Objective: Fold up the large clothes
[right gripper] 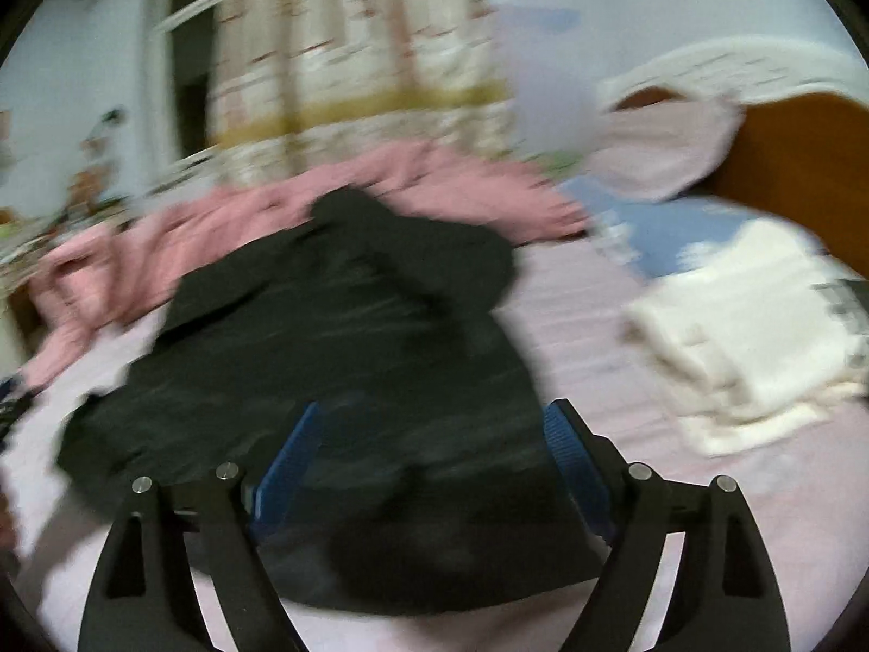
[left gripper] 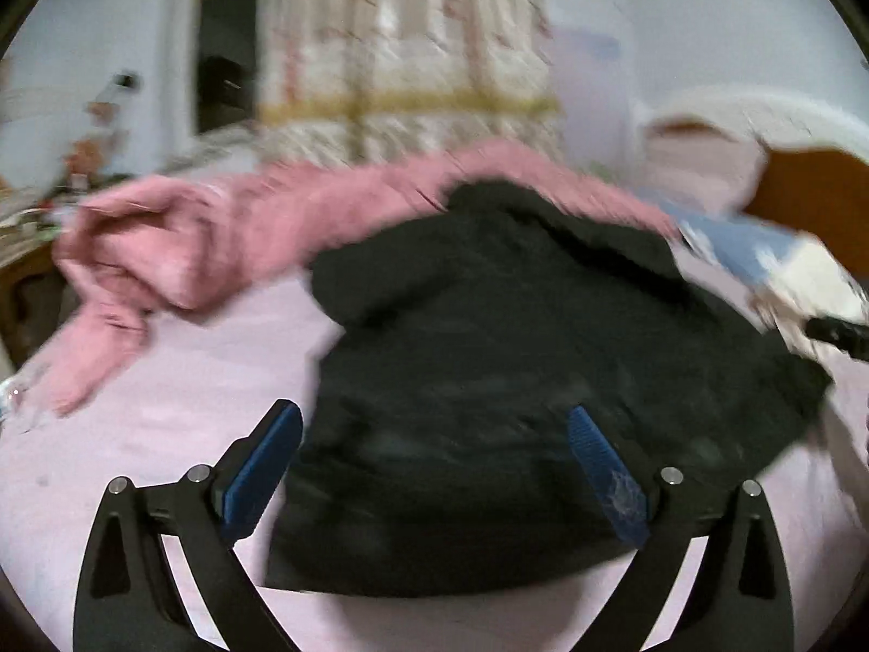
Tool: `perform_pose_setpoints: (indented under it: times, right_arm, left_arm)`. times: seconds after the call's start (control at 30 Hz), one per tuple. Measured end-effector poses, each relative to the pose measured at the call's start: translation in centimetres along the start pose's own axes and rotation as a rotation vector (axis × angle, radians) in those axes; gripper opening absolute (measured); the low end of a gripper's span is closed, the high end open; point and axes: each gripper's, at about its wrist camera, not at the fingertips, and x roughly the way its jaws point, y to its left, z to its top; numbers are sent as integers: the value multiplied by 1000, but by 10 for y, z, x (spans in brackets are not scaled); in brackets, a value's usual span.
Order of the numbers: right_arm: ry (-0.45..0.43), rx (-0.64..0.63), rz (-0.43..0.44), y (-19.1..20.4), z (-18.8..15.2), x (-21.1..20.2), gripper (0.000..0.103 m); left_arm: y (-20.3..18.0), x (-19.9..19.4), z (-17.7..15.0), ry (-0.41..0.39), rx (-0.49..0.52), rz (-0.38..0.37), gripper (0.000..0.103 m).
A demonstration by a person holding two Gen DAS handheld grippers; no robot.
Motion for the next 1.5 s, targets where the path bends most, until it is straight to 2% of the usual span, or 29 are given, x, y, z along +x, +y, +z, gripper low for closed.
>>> perform_pose_setpoints:
  times: [0.07, 0.13, 0.2, 0.23, 0.3, 0.33, 0.37, 0.43, 0.5, 0.57, 0.63, 0.73, 0.83, 0.9, 0.97, 1.07, 1.13, 1.17, 1.2, 1.27, 1.4, 1.5]
  right_arm:
    - [64, -29, 20, 12, -6, 16, 86]
    - [122, -97, -49, 24, -14, 36, 85]
    - [155, -111, -123, 21, -20, 53, 85]
    - [175, -84, -130, 16, -21, 60, 85]
    - [213, 40, -119, -6, -19, 74, 85]
    - [205, 72, -136, -14, -17, 75, 83]
    - [198, 94, -180, -21, -17, 75, 82]
    - [223, 148, -264, -38, -17, 83, 81]
    - [228, 207, -261, -44, -23, 84, 81]
    - [230, 175, -303, -40, -23, 86, 81]
    - [232, 152, -327, -38, -24, 89, 82]
    - [226, 168, -309, -35, -22, 91, 82]
    - [153, 170, -293, -31, -18, 67, 81]
    - [80, 92, -311, -19, -13, 43, 81]
    - [35, 5, -311, -3, -11, 25, 82]
    - [22, -57, -221, 19, -13, 8, 82]
    - [59, -101, -152, 33, -19, 4, 82]
    - [77, -130, -148, 41, -23, 4, 83]
    - [89, -153, -169, 48, -29, 3, 83]
    - [107, -160, -197, 55, -43, 2, 84]
    - [175, -180, -202, 60, -66, 6, 84]
    - [187, -197, -233, 60, -71, 9, 84]
  left_arm:
    - [-13, 24, -4, 86, 40, -1, 98]
    - [-16, 51, -12, 152, 35, 32, 97]
    - [-5, 70, -19, 172, -9, 80, 96]
    - [6, 79, -21, 200, -58, 101, 95]
    - [30, 89, -26, 251, -191, 95, 89]
    - [40, 93, -29, 267, -235, 132, 86]
    - [49, 95, -32, 279, -267, 174, 82]
    - [58, 98, -36, 299, -298, 213, 82]
    - [51, 97, -38, 295, -266, 249, 83]
    - [42, 96, -36, 284, -223, 300, 84]
    - [44, 97, -37, 284, -228, 296, 85]
    - [49, 93, -40, 276, -249, 259, 84]
    - [45, 71, -32, 194, -240, 215, 82]
    - [33, 46, -28, 120, -198, 211, 83]
    - [14, 25, -25, 74, -113, 218, 84]
    - [-12, 0, -24, 14, -8, 166, 91]
    - [-31, -9, -26, 19, 76, 125, 92]
    - [-38, -10, -29, 30, 109, 114, 95]
    - [-45, -10, -33, 48, 140, 115, 96]
    - [-54, -4, -43, 109, 184, 167, 96]
    - [-56, 13, -57, 178, 176, 145, 97]
    - [-52, 18, -63, 188, 156, 152, 96]
